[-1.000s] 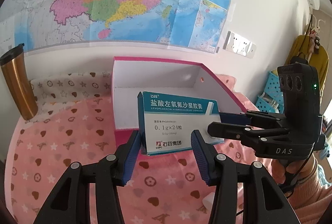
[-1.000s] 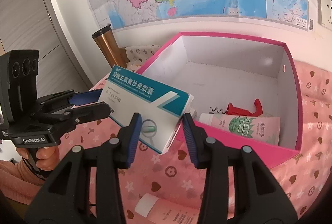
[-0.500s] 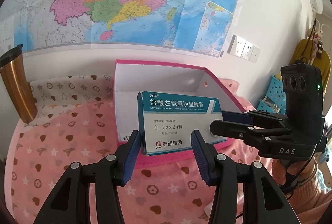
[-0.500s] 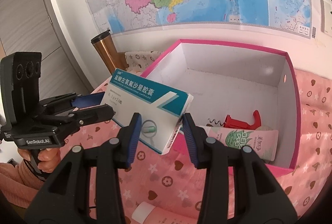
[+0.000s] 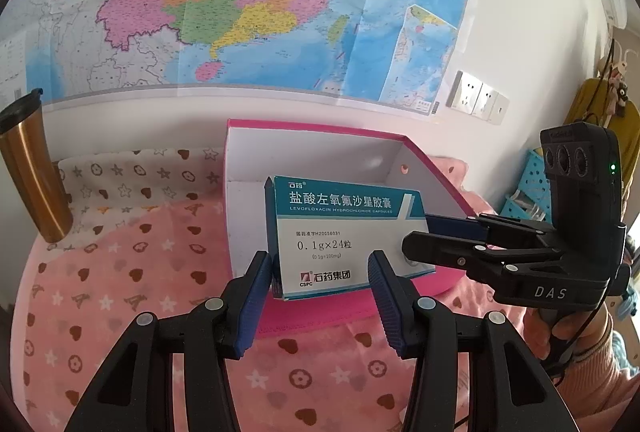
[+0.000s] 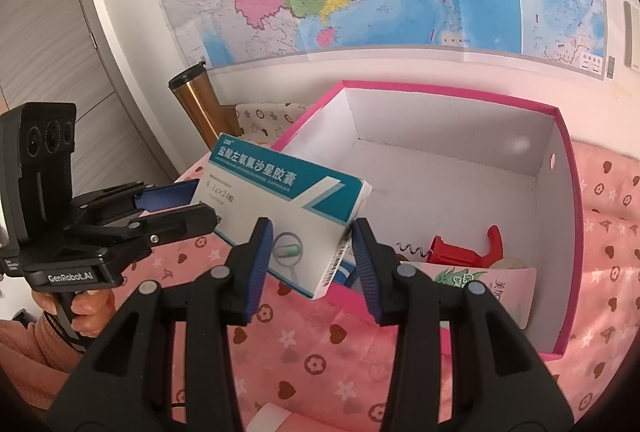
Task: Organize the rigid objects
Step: 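Lift the medicine box with the right gripper over the magenta box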
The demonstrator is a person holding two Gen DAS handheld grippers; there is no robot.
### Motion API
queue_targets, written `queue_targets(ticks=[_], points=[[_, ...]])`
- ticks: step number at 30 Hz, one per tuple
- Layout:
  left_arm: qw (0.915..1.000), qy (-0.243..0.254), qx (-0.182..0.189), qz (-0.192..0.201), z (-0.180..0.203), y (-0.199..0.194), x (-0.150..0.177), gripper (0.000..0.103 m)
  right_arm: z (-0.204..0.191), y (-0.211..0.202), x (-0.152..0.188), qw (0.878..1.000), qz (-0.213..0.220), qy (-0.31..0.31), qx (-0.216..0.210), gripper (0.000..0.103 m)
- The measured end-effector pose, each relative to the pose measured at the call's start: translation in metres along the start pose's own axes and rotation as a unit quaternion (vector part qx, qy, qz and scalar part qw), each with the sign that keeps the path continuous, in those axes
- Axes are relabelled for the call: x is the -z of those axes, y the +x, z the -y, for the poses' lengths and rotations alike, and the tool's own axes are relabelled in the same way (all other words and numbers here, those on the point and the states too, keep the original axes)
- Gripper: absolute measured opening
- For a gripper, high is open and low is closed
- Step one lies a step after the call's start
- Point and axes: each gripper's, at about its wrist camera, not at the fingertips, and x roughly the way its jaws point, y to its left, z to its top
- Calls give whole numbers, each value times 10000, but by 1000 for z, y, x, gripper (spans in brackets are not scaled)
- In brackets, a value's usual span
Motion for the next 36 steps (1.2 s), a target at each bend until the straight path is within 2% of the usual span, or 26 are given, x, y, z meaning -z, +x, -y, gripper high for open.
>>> queue_targets(ticks=[36], points=[[9998,-19,-156,-109,-6,18,-8,50,7,10,-5,9999,-67,99,56,44]])
